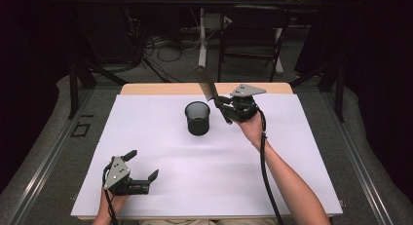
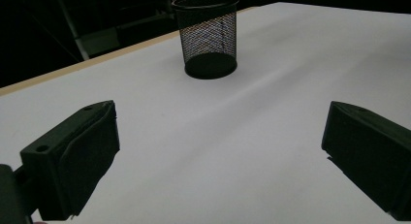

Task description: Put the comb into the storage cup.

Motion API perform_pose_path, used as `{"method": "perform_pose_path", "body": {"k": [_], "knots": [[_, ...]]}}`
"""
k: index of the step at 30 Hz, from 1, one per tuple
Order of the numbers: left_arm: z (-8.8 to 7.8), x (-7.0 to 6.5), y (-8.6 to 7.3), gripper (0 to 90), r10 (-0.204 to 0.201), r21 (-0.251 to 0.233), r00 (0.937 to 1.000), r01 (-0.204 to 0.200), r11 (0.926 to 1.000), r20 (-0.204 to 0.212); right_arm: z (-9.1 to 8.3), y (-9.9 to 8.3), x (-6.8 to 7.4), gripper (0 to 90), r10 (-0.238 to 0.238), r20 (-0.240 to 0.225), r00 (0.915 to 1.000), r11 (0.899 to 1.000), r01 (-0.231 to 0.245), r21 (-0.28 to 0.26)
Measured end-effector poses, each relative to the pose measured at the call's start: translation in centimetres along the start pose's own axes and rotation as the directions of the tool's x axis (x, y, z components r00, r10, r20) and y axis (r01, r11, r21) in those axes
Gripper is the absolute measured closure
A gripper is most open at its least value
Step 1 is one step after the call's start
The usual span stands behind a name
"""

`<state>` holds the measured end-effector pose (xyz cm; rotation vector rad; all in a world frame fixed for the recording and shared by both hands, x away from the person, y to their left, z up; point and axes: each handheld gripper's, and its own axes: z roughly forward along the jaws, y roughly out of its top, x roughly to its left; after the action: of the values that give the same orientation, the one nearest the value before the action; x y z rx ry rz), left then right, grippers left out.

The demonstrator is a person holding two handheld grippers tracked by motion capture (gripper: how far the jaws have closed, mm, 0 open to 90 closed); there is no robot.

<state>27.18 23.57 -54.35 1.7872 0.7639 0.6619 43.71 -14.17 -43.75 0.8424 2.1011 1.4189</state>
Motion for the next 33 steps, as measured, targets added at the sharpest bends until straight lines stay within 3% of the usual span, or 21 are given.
{"method": "perform_pose_path", "body": {"k": [33], "knots": [[0.0,0.0,0.0,0.1,0.007,0.003,1.0,-0.007,1.0,0.002,1.5,1.5,0.6,72.7,0.016,-0.023,0.9996,0.999,-0.017,-0.044]]}}
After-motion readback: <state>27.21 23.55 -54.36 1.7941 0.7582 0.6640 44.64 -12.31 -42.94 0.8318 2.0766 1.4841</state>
